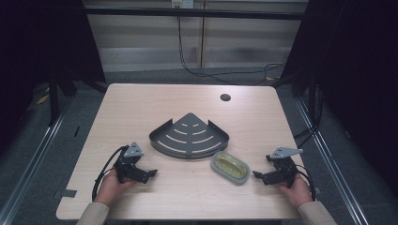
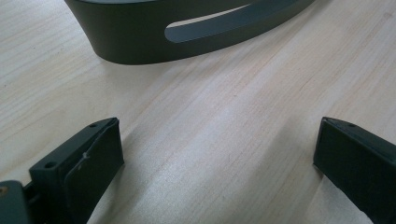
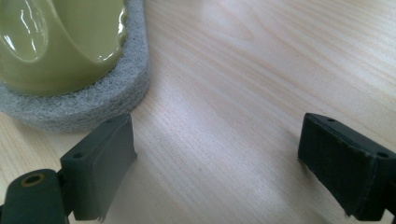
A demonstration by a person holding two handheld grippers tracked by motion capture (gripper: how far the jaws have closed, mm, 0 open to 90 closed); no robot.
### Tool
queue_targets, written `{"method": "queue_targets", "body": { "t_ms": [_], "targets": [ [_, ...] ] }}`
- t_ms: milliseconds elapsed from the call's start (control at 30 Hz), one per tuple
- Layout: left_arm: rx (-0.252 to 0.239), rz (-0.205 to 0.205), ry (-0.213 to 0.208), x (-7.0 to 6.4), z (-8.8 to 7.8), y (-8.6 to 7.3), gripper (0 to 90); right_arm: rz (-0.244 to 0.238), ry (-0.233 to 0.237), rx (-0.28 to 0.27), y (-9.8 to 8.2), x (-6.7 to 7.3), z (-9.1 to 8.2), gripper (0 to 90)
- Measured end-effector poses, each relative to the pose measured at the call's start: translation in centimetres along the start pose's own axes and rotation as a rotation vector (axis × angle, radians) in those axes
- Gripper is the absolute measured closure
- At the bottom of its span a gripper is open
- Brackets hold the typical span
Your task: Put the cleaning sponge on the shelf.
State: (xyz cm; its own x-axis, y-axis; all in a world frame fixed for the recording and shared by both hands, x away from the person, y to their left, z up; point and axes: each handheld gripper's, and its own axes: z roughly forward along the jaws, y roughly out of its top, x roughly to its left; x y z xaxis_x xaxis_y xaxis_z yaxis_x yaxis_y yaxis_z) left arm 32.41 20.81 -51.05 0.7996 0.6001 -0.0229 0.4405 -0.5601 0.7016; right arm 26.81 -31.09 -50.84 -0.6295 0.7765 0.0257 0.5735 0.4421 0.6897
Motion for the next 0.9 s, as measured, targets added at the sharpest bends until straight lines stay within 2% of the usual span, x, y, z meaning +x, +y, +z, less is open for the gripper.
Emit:
{"method": "queue_targets", "body": {
  "t_ms": [33,67,100,167,200,233,367,500,633,900],
  "targets": [
    [0.000,0.000,0.001,0.0,0.0,0.0,0.9,0.009,-0.004,0.025,0.2,0.1,0.0,10.2],
    [0.000,0.000,0.001,0.0,0.0,0.0,0.9,0.009,-0.004,0.025,0.2,0.1,0.0,10.2],
    [0.001,0.003,0.002,0.0,0.0,0.0,0.9,0.010,-0.006,0.072,0.8,0.3,-0.1,10.3],
    [0.001,0.003,0.002,0.0,0.0,0.0,0.9,0.005,-0.006,0.089,0.9,0.3,-0.1,10.9],
    [0.000,0.003,0.001,0.0,0.0,0.0,0.9,0.005,-0.001,0.131,1.4,0.4,-0.2,13.6],
    [0.000,0.003,0.001,0.0,0.0,0.0,0.9,0.005,-0.001,0.131,1.4,0.4,-0.2,13.6],
    [0.000,0.000,0.000,0.0,0.0,0.0,0.9,-0.001,0.005,0.226,2.3,0.4,-0.3,17.7],
    [0.001,0.003,0.002,0.0,0.0,0.0,0.9,-0.027,0.021,0.298,3.1,0.7,-0.6,20.9],
    [0.000,0.000,0.000,0.0,0.0,0.0,0.9,-0.030,0.030,0.331,3.8,0.9,-1.0,22.1],
    [0.000,0.000,0.001,0.0,0.0,0.0,0.9,-0.069,0.041,0.381,5.4,1.0,-1.9,25.1]
  ]
}}
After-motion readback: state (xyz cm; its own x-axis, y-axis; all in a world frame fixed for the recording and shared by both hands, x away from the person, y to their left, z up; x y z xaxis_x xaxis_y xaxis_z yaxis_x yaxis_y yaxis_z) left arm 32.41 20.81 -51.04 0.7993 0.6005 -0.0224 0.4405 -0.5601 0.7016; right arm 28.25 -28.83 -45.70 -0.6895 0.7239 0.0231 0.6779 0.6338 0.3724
